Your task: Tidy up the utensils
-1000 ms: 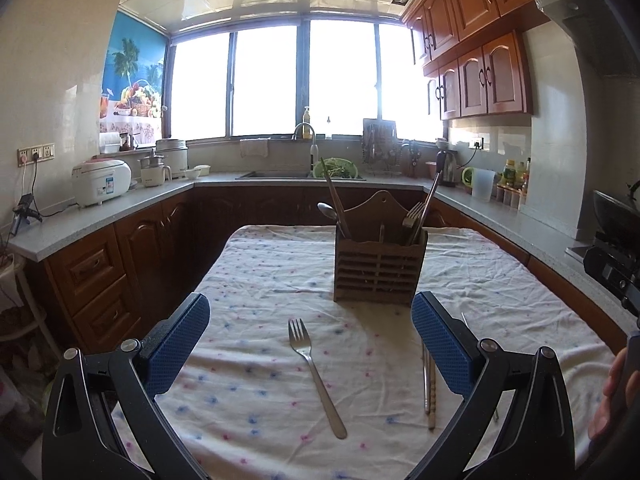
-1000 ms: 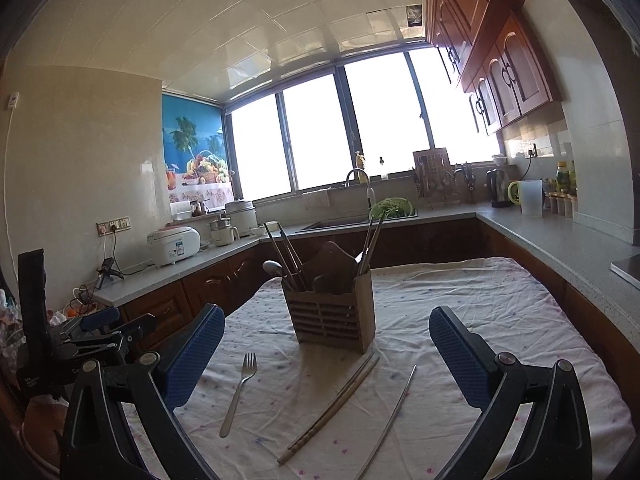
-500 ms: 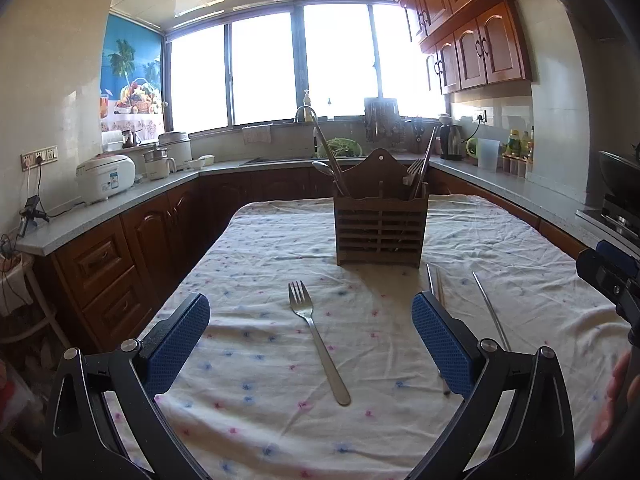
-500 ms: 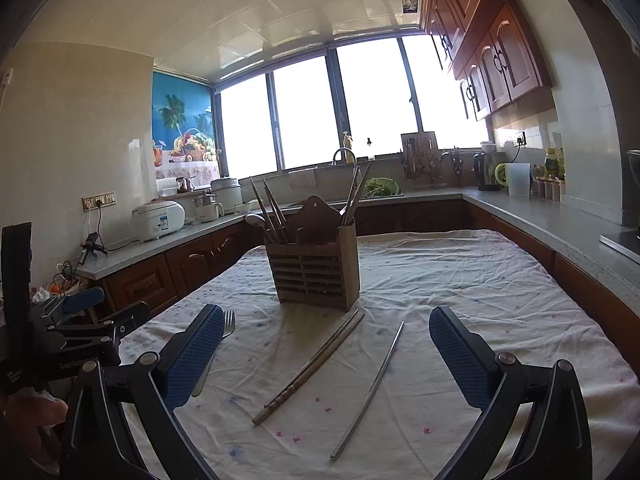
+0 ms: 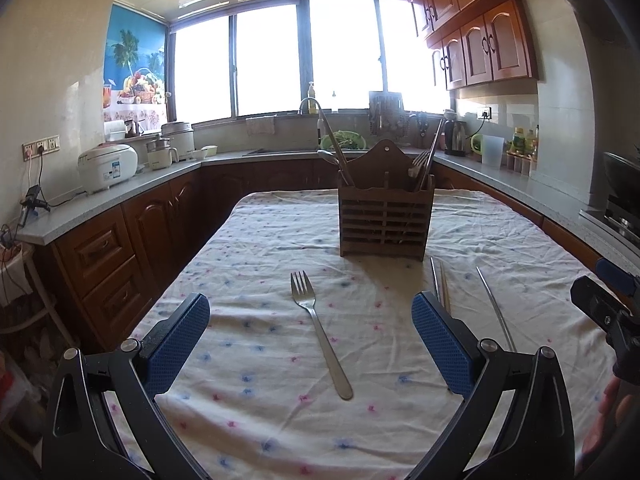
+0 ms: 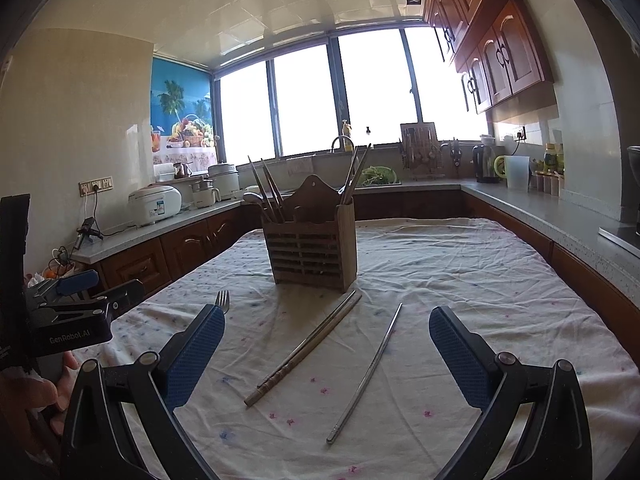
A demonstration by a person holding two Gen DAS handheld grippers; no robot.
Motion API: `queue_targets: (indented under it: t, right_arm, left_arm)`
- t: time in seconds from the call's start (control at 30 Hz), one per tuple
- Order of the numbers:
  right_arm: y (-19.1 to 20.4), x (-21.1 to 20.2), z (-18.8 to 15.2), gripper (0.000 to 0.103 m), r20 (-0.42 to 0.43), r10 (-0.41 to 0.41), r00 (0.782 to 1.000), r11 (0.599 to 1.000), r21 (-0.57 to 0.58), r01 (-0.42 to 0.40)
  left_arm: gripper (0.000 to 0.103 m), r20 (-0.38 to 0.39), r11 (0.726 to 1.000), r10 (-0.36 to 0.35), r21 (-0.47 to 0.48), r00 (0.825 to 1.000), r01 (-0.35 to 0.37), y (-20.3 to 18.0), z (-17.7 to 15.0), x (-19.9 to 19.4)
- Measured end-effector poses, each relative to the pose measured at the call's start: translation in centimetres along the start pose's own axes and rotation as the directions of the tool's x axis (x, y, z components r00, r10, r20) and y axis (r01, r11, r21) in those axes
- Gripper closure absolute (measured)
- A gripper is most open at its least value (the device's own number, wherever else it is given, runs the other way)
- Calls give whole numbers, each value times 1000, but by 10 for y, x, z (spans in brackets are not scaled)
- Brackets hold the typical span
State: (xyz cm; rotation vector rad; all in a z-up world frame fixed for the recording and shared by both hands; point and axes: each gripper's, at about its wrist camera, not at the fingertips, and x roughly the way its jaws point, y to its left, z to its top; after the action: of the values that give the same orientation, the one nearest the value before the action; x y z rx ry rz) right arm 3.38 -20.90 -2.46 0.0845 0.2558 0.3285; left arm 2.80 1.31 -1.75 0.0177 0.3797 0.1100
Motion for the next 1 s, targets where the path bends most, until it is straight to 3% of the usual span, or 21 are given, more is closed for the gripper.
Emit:
queue_targets:
  t: [0.43, 1.0]
  right_arm:
    - [4, 9, -3, 0, -34, -3, 999, 1000, -12, 3]
    - [15, 10, 7, 0, -37, 8, 999, 1000, -25, -9]
  left_arm:
    - [0, -34, 998, -35, -60, 999, 33, 13, -5, 13]
    - [0, -23, 998, -13, -58, 1000, 11, 22, 2, 8]
